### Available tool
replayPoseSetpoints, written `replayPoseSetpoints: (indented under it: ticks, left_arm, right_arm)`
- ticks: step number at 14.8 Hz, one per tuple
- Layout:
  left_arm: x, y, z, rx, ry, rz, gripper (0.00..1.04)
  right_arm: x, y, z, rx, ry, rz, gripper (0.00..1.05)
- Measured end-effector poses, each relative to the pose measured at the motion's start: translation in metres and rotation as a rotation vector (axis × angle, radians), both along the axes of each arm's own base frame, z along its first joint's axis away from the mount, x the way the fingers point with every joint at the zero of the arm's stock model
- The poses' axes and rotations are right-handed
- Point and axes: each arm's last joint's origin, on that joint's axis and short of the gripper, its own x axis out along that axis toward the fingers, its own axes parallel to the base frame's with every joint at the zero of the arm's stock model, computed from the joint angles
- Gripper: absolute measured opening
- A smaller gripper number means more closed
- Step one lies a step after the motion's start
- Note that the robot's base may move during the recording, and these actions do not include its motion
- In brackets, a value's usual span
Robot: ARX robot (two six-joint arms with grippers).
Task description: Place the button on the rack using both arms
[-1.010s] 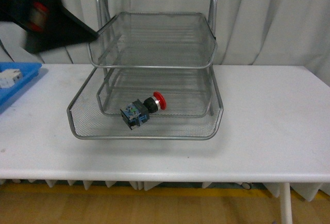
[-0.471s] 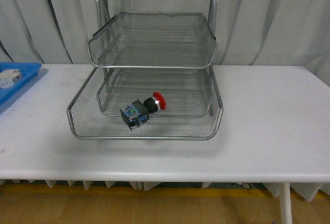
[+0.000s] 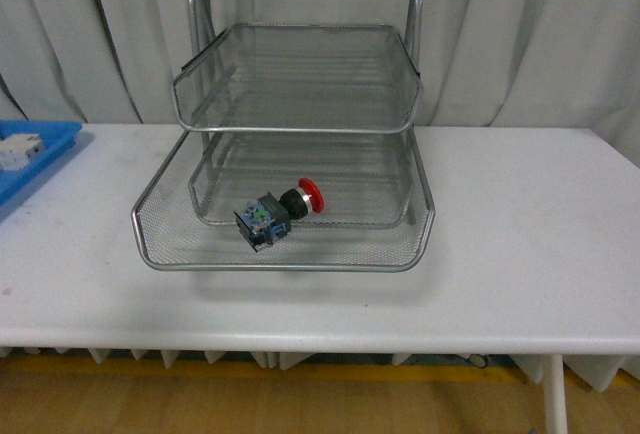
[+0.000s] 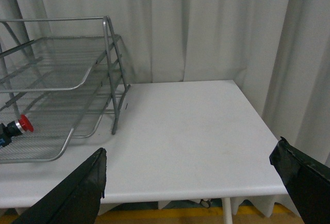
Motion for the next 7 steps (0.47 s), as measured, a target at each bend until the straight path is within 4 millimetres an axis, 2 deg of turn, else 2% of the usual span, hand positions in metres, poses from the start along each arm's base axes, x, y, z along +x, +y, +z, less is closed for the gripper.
replayPoseSetpoints:
  ticks: [2, 7]
  left_arm:
    - [-0.012, 0.0, -0.009, 0.0, 0.018, 0.0, 0.02]
    - [-0.029, 0.0, -0.017, 0.0, 0.015, 0.0, 0.02]
  right_arm:
    - [0.0, 0.0, 0.0, 0.0, 0.0, 0.0, 0.98]
    - [0.0, 0.0, 0.0, 0.0, 0.0, 0.0, 0.98]
